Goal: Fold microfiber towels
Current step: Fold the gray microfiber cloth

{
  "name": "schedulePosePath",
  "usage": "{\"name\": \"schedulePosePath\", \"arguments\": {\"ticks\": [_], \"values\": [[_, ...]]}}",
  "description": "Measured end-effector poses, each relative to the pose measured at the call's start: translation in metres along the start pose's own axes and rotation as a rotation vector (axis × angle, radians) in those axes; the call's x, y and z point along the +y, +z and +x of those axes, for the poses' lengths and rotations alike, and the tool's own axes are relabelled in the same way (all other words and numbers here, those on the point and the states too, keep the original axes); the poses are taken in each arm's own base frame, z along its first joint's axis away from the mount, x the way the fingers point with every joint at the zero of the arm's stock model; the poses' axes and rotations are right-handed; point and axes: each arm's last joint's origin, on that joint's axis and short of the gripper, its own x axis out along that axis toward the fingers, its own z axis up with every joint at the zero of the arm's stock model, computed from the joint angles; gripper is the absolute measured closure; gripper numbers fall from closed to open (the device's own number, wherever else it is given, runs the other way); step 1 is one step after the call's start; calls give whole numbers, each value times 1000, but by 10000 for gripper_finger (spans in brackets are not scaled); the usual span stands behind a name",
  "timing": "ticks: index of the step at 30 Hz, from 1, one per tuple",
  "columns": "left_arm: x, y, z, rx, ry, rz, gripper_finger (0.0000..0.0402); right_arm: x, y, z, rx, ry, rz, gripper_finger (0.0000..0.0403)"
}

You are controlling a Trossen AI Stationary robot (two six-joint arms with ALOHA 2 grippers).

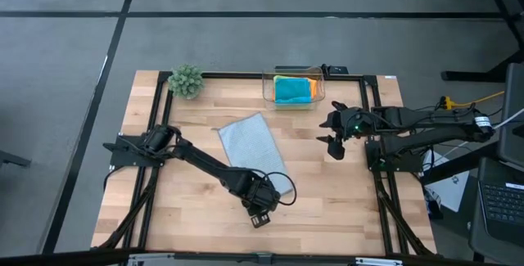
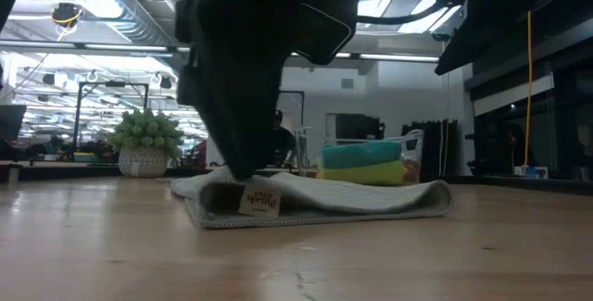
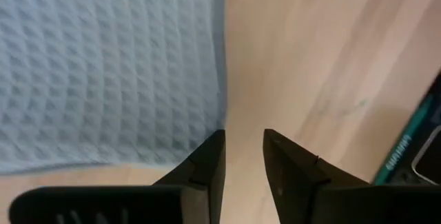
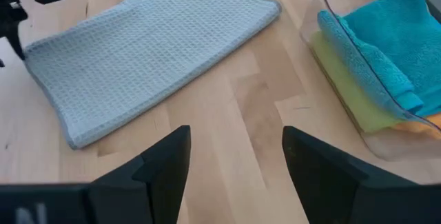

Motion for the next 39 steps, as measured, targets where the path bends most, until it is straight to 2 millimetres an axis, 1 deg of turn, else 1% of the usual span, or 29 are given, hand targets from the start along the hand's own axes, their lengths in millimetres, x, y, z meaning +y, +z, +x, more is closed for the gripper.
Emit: {"name": "schedulePosePath", "arguments": {"ticks": [3, 7, 10, 13, 16, 18, 20, 23, 25, 28, 31, 34, 37, 39], "values": [[0, -1, 0, 38, -23, -5, 311, 0, 1, 2, -1, -7, -11, 170], [0, -2, 0, 42, -23, -12, 311, 1, 1, 4, 5, -9, -13, 170], [2, -6, -1, 124, -26, -45, 311, 1, 1, 8, 21, -14, -17, 170], [6, -18, -3, 289, -16, -105, 311, 2, 1, 13, 42, -19, -21, 170], [9, -32, -12, 464, 12, -196, 311, 3, 0, 19, 67, -25, -25, 170], [10, -41, -19, 518, 53, -216, 311, 3, 0, 23, 85, -29, -27, 170], [8, -49, -30, 528, 79, -207, 311, 4, -1, 28, 106, -33, -30, 170], [1, -61, -44, 445, 117, -151, 311, 5, -1, 35, 128, -38, -34, 170], [-4, -69, -50, 311, 176, -101, 311, 5, -2, 40, 150, -43, -36, 170], [-12, -73, -50, 91, 241, -98, 311, 6, -4, 46, 182, -49, -40, 170], [-21, -71, -44, -59, 216, -120, 311, 6, -5, 50, 201, -51, -43, 170], [-30, -67, -36, -117, 145, -122, 307, 7, -6, 51, 208, -50, -44, 170], [-33, -63, -32, -138, 117, -128, 294, 7, -6, 51, 206, -48, -42, 170], [-31, -62, -30, -139, 140, -125, 282, 7, -5, 51, 205, -47, -41, 170]]}}
